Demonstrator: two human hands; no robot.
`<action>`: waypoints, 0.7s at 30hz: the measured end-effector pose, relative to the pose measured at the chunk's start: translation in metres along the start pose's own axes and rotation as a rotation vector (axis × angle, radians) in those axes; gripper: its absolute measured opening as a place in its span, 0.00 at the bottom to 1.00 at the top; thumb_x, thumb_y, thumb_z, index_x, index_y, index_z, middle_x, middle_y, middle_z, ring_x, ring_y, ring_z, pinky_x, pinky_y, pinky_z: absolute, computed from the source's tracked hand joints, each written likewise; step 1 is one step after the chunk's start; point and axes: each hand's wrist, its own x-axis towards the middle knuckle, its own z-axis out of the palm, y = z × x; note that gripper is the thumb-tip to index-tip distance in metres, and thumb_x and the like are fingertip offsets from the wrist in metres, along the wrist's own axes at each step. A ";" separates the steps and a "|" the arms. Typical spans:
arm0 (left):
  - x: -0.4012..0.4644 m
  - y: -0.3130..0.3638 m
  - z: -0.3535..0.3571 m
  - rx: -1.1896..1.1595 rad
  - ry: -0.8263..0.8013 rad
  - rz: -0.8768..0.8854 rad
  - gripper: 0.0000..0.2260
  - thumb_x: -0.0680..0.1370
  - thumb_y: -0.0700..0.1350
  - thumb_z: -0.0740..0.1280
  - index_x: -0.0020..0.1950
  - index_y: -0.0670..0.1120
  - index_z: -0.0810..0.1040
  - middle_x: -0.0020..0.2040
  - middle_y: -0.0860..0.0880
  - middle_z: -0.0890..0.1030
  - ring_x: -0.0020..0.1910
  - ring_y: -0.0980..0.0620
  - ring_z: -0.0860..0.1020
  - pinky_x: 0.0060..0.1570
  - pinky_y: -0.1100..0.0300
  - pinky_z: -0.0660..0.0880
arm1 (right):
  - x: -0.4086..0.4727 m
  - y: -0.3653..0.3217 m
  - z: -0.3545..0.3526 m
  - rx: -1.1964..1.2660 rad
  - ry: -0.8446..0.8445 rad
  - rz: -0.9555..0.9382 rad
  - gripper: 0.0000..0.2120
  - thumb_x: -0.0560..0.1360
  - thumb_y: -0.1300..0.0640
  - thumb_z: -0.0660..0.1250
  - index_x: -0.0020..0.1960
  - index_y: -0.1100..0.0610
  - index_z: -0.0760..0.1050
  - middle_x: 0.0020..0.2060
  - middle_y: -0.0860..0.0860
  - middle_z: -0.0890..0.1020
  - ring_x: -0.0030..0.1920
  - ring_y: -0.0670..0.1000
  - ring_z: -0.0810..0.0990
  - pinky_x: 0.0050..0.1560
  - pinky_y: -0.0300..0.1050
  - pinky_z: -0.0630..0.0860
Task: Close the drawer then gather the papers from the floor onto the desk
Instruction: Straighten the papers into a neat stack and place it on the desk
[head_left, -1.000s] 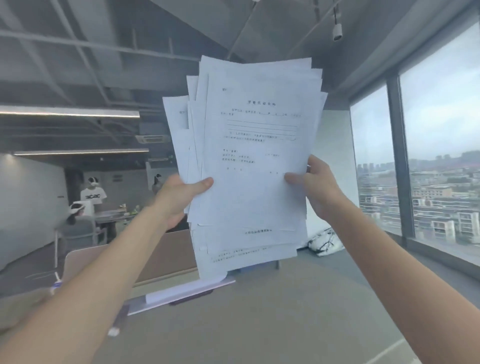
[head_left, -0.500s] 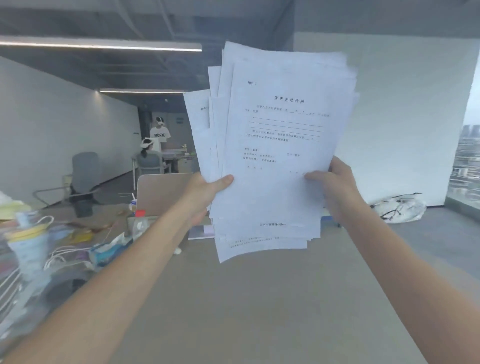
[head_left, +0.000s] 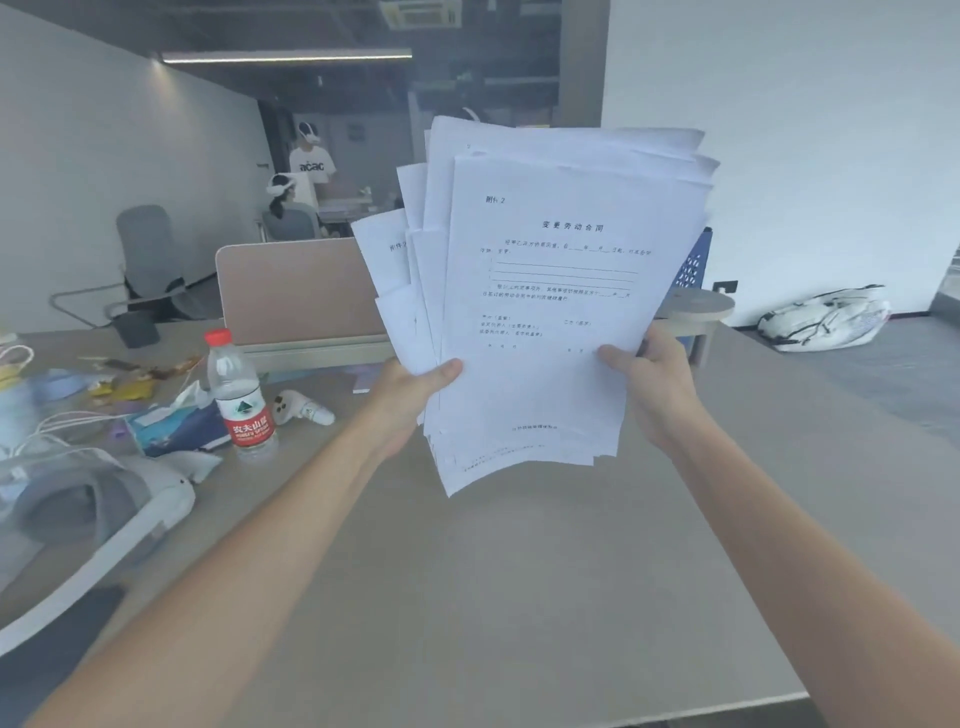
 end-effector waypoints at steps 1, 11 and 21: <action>-0.002 -0.003 0.001 -0.006 0.001 -0.002 0.14 0.77 0.38 0.71 0.62 0.46 0.81 0.61 0.48 0.85 0.60 0.50 0.83 0.64 0.48 0.76 | -0.001 0.003 -0.002 0.003 0.001 0.016 0.16 0.77 0.70 0.64 0.62 0.59 0.78 0.55 0.51 0.86 0.56 0.54 0.85 0.57 0.51 0.81; -0.002 -0.015 0.010 0.004 -0.157 -0.045 0.20 0.72 0.45 0.76 0.64 0.46 0.81 0.62 0.47 0.84 0.62 0.46 0.82 0.67 0.45 0.73 | -0.014 0.013 -0.003 0.061 -0.106 0.058 0.16 0.78 0.65 0.67 0.65 0.56 0.76 0.58 0.50 0.86 0.55 0.49 0.86 0.46 0.41 0.82; 0.015 -0.026 0.008 -0.095 -0.091 -0.124 0.15 0.77 0.50 0.72 0.62 0.47 0.82 0.59 0.47 0.86 0.58 0.47 0.84 0.66 0.42 0.75 | -0.001 0.040 0.006 -0.017 -0.088 0.042 0.18 0.78 0.59 0.71 0.66 0.51 0.73 0.61 0.47 0.83 0.60 0.48 0.83 0.58 0.50 0.80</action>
